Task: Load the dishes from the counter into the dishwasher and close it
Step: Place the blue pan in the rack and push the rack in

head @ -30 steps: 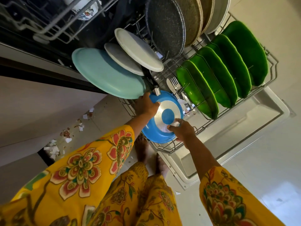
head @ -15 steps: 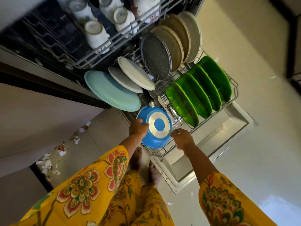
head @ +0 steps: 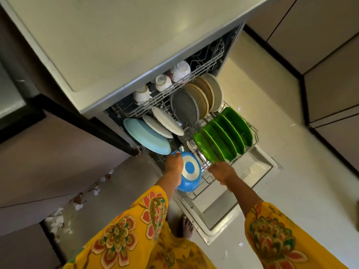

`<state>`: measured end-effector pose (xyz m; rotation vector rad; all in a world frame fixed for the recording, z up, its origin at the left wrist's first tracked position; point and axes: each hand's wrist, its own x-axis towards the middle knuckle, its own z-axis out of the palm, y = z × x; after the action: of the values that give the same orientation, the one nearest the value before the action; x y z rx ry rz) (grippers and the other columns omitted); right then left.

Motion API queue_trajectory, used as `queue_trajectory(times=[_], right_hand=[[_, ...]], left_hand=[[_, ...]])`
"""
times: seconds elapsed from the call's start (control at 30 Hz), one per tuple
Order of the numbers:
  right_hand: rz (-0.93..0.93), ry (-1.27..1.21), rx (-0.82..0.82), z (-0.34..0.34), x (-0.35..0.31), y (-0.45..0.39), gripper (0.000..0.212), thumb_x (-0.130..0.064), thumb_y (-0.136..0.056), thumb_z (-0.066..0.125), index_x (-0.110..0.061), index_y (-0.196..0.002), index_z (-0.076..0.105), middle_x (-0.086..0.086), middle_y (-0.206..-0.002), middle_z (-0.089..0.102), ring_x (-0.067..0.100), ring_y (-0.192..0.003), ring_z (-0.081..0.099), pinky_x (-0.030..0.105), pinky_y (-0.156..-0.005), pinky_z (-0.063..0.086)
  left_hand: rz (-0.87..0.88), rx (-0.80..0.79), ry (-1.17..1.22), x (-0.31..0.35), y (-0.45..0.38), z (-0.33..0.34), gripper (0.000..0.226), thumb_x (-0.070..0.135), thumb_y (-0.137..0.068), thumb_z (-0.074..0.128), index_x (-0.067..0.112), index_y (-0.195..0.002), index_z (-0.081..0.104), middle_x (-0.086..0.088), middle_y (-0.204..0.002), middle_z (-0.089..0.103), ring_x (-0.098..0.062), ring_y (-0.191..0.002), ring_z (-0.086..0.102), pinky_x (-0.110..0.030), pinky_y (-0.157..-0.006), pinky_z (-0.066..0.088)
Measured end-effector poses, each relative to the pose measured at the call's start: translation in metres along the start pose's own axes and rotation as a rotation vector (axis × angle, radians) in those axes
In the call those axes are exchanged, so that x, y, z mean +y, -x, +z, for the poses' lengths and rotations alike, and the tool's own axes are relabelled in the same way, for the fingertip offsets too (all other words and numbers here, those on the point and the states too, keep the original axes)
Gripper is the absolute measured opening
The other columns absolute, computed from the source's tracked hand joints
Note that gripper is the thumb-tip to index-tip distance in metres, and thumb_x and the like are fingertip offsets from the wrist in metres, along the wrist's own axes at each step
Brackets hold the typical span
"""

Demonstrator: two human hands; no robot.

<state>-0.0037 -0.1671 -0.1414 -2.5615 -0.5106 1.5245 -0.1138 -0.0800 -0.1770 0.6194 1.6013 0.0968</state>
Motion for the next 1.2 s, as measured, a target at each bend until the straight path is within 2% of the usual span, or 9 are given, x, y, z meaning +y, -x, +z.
queue_trajectory(times=[0.23,0.37,0.47,0.53,0.67,0.73,0.83,0.93,1.2], right_hand=[[-0.133,-0.11,-0.05,-0.016,-0.01,0.013,0.034,-0.021,-0.095,0.049,-0.004,-0.122,0.058,0.008,-0.108,0.054,0.024,-0.1,0.052,0.043,-0.096,0.045],[-0.146,-0.165,-0.074,-0.031,0.003,0.007,0.031,-0.02,-0.097,0.048,-0.009,-0.124,0.056,0.014,-0.128,0.054,0.031,-0.114,0.052,0.043,-0.094,0.046],[-0.12,-0.212,-0.098,-0.046,0.025,-0.005,0.028,-0.019,-0.096,0.049,-0.008,-0.12,0.058,0.019,-0.127,0.054,0.034,-0.117,0.052,0.045,-0.097,0.044],[-0.081,-0.254,-0.111,-0.06,0.044,-0.015,0.028,-0.017,-0.095,0.051,-0.004,-0.119,0.058,0.026,-0.127,0.054,0.038,-0.118,0.052,0.043,-0.09,0.045],[-0.041,-0.275,-0.157,-0.082,0.088,-0.048,0.011,-0.017,-0.093,0.054,-0.009,-0.094,0.062,0.016,-0.096,0.058,0.024,-0.082,0.055,0.031,-0.066,0.044],[-0.036,-0.281,-0.172,-0.089,0.109,-0.07,0.016,-0.017,-0.093,0.054,-0.018,-0.077,0.055,0.002,-0.084,0.052,0.013,-0.072,0.049,0.025,-0.064,0.04],[0.023,-0.255,-0.154,-0.097,0.13,-0.099,0.012,-0.021,-0.093,0.055,-0.013,-0.083,0.056,0.006,-0.087,0.054,0.021,-0.083,0.053,0.035,-0.082,0.047],[0.103,-0.297,-0.147,-0.097,0.147,-0.126,0.018,-0.021,-0.09,0.06,-0.01,-0.077,0.056,0.005,-0.073,0.049,0.016,-0.064,0.045,0.029,-0.067,0.043],[0.199,-0.538,-0.18,-0.078,0.155,-0.18,0.016,-0.02,-0.089,0.063,-0.01,-0.078,0.055,0.002,-0.064,0.038,0.012,-0.054,0.031,0.023,-0.053,0.028]], left_hand=[[-0.121,-0.072,0.253,0.007,0.021,-0.003,0.038,0.018,-0.099,0.044,0.001,-0.133,0.046,-0.01,-0.137,0.051,-0.025,-0.127,0.047,-0.035,-0.101,0.042],[-0.19,-0.066,0.375,-0.012,0.024,0.011,0.042,0.02,-0.1,0.041,0.003,-0.138,0.042,-0.014,-0.14,0.047,-0.027,-0.127,0.047,-0.036,-0.1,0.041],[-0.191,-0.032,0.448,-0.032,0.025,0.035,0.04,0.022,-0.1,0.04,0.004,-0.135,0.047,-0.01,-0.105,0.056,-0.022,-0.087,0.056,-0.029,-0.072,0.044],[-0.201,0.026,0.485,-0.046,0.027,0.056,0.032,0.019,-0.099,0.041,0.005,-0.125,0.053,-0.005,-0.073,0.046,-0.015,-0.055,0.039,-0.022,-0.05,0.034],[-0.246,0.079,0.631,-0.078,0.023,0.102,0.03,0.017,-0.097,0.037,0.011,-0.068,0.044,0.001,-0.036,0.035,-0.009,-0.027,0.029,-0.015,-0.036,0.024],[-0.277,0.086,0.697,-0.094,0.015,0.126,0.034,0.018,-0.097,0.036,0.014,-0.063,0.039,0.001,-0.039,0.034,-0.009,-0.027,0.03,-0.02,-0.04,0.026],[-0.295,0.112,0.808,-0.116,0.004,0.15,0.033,0.017,-0.098,0.035,0.015,-0.065,0.038,-0.001,-0.053,0.032,-0.01,-0.035,0.031,-0.023,-0.048,0.024],[-0.335,0.131,0.913,-0.131,-0.003,0.156,0.03,0.02,-0.098,0.044,0.012,-0.069,0.044,-0.001,-0.049,0.037,-0.012,-0.051,0.033,-0.022,-0.051,0.028],[-0.329,0.202,1.024,-0.146,-0.037,0.151,0.016,0.02,-0.091,0.061,0.009,-0.082,0.053,-0.004,-0.067,0.038,-0.013,-0.06,0.036,-0.023,-0.057,0.035]])
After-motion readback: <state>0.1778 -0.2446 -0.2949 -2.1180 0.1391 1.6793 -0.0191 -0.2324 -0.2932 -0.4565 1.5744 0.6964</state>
